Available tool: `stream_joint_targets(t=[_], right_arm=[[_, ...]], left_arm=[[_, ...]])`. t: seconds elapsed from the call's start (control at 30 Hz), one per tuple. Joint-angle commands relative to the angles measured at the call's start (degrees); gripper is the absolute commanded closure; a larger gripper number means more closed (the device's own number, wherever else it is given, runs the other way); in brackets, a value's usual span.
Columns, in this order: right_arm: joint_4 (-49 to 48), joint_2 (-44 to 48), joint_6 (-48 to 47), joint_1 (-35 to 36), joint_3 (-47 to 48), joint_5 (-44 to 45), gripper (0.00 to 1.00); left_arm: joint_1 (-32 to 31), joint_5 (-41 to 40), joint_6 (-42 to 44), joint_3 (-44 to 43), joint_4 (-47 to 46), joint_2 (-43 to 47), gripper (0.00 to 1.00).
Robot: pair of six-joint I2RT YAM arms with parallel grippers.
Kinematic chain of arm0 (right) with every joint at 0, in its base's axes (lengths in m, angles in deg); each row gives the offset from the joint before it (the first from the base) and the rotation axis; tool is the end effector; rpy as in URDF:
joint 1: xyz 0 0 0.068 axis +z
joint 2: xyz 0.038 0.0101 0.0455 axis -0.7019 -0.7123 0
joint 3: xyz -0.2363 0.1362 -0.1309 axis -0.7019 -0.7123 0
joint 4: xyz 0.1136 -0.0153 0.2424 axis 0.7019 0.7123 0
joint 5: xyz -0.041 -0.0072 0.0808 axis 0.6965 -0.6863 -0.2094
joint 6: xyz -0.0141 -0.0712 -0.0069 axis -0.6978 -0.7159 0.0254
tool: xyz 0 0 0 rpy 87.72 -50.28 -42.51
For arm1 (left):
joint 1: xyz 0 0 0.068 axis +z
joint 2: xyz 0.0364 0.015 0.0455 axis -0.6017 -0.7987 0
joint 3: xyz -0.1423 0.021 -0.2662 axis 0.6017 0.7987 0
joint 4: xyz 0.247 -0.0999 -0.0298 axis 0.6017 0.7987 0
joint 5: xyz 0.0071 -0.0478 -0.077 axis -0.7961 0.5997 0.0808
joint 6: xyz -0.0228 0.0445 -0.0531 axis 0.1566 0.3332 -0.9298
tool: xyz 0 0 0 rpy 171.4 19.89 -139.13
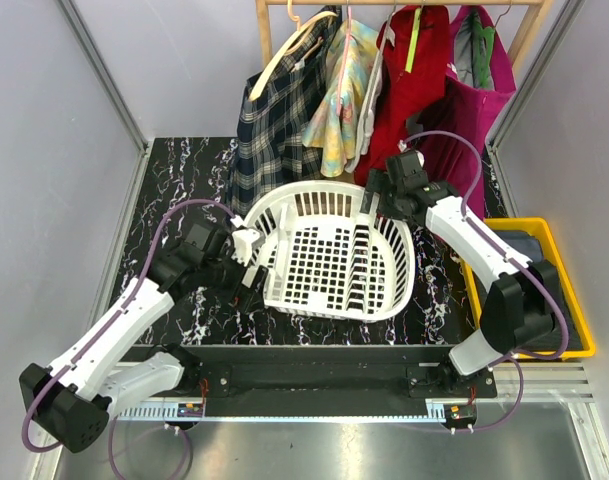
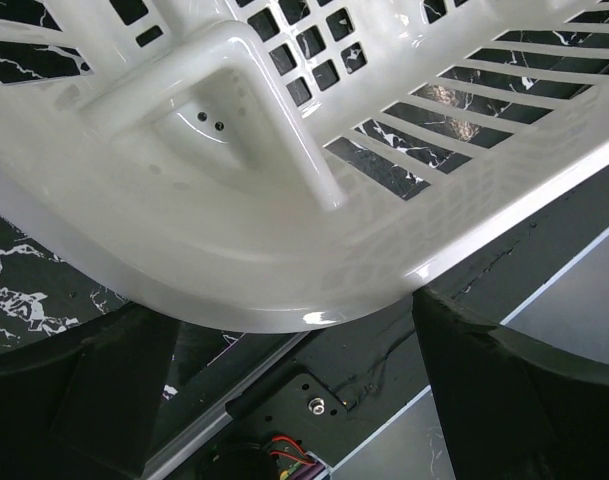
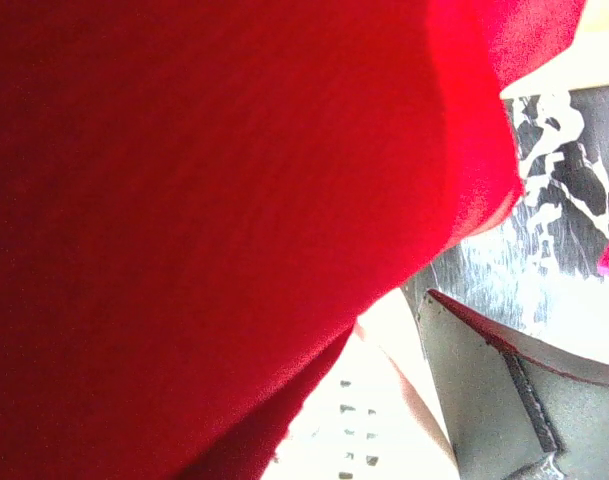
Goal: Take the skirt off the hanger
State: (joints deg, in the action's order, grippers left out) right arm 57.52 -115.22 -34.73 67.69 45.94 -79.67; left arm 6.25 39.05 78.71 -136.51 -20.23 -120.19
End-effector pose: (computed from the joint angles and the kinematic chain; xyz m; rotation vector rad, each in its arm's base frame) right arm 0.3359 0.1332 0.3072 0.1663 2.4167 0.2202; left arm 0.1438 -0.1073 0.2885 0.7774 2.5129 -0.6069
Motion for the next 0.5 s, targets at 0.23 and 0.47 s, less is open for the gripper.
stream_joint_targets(t=[0.23, 0.47], right_arm=[[-4.3, 1.6, -8.5, 2.1, -1.0, -3.3, 0.0], [-4.2, 2.0, -9.1, 2.2, -3.7, -4.0, 0.0]], left_arm=[[-2.0, -22.6, -3.0, 2.3, -18.0, -4.8, 0.01], [-2.1, -22.5, -1.0, -0.5, -17.4, -9.9, 0.01]])
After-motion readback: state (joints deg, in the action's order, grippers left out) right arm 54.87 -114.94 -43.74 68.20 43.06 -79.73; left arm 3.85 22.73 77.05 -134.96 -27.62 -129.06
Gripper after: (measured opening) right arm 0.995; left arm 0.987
